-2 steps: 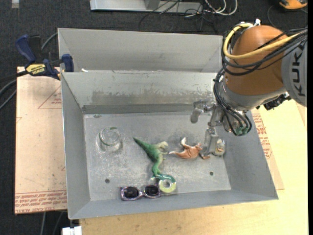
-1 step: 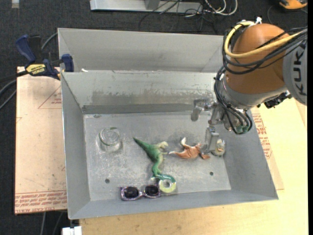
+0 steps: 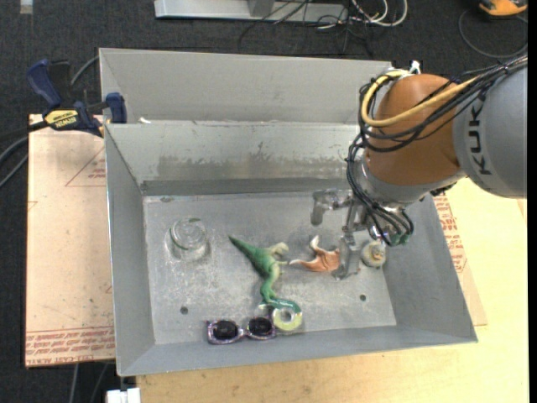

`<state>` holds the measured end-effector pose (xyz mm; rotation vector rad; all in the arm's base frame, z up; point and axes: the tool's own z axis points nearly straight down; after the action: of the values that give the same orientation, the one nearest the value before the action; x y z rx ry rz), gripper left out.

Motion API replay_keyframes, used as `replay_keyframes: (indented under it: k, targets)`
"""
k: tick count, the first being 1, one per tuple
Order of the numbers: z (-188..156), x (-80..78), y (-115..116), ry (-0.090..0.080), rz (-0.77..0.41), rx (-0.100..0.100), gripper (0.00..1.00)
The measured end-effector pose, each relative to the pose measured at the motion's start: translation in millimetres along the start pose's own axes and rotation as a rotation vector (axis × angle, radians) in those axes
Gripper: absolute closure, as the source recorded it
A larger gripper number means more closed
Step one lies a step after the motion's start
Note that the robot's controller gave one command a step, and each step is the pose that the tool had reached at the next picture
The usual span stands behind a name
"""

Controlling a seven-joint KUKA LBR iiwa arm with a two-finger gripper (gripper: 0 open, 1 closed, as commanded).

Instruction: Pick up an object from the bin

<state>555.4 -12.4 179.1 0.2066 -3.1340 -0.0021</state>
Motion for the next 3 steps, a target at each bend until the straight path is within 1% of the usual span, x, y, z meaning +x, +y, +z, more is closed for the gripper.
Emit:
replay_keyframes:
  k: [1, 2, 3]
  targets:
    - [15.1, 14.9, 23.3, 0.0, 0.249, -0.001, 0.0]
    - [25.8, 12.1, -2.5, -0.002, 0.047, 0.0, 0.0]
    - [65.5, 22.0, -30.6, -0.001, -0.23, -0.002, 1.0]
